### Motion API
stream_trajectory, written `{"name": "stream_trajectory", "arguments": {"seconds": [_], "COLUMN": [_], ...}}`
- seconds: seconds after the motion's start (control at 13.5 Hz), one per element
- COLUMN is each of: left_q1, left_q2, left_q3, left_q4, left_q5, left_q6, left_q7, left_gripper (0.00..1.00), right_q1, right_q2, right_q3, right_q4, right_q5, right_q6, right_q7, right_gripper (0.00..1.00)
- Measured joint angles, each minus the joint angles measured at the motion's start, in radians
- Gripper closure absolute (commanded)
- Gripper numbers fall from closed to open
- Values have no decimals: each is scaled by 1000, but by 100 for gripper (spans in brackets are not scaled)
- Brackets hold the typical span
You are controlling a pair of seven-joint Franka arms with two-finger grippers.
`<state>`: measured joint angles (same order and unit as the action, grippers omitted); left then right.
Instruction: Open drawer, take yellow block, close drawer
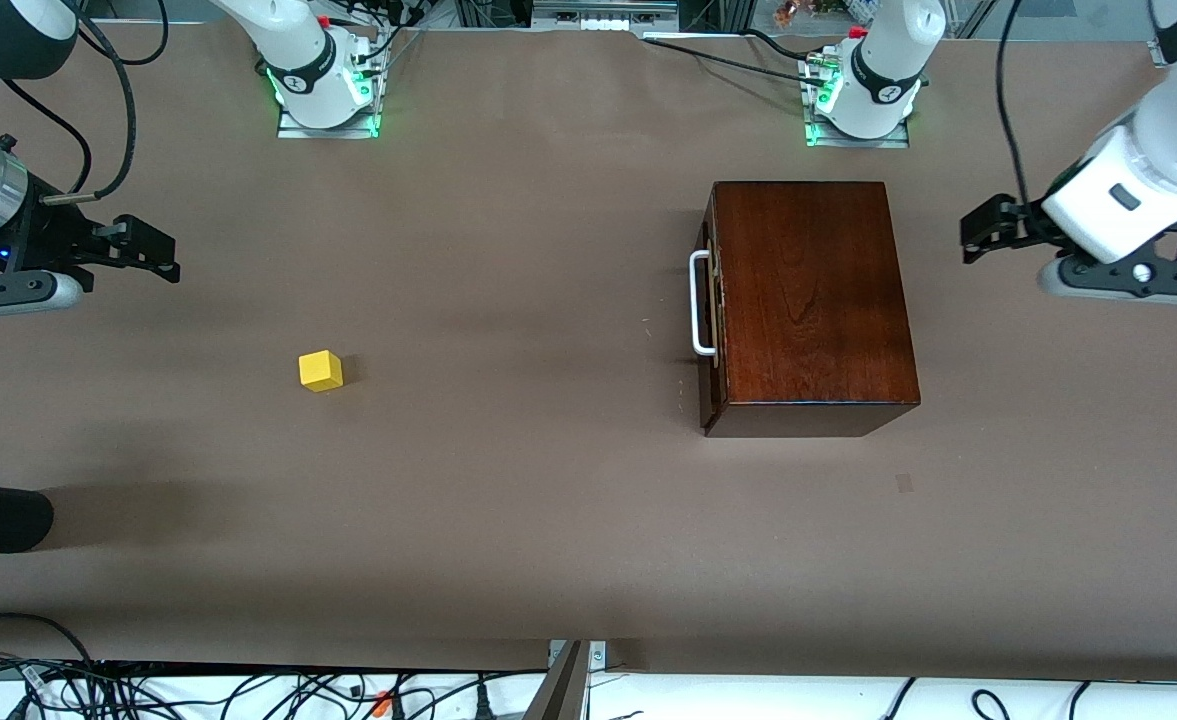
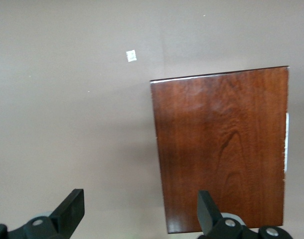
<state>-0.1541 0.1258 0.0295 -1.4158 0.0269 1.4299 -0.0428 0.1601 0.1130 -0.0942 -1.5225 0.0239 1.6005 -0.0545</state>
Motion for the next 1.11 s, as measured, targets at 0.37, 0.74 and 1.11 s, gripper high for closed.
{"name": "stream_trajectory", "arguments": {"seconds": [0.37,0.74,1.11], "left_q1": [26,26,26], "left_q2": [-63,-80,-80], "left_q3": [4,3,2], "left_q4": [-112,-135,-136], "left_q5": [0,0,0], "left_q6": [46,53,57], "left_q7": [25,25,25], "left_gripper": [0,0,0], "right_q1": [0,0,0], "right_q2": [0,0,0], "right_q3": [0,0,0], "right_q4": [0,0,0], "right_q5": [0,0,0], "right_q6": [0,0,0], "right_q7": [0,0,0], "right_gripper": [0,0,0]}}
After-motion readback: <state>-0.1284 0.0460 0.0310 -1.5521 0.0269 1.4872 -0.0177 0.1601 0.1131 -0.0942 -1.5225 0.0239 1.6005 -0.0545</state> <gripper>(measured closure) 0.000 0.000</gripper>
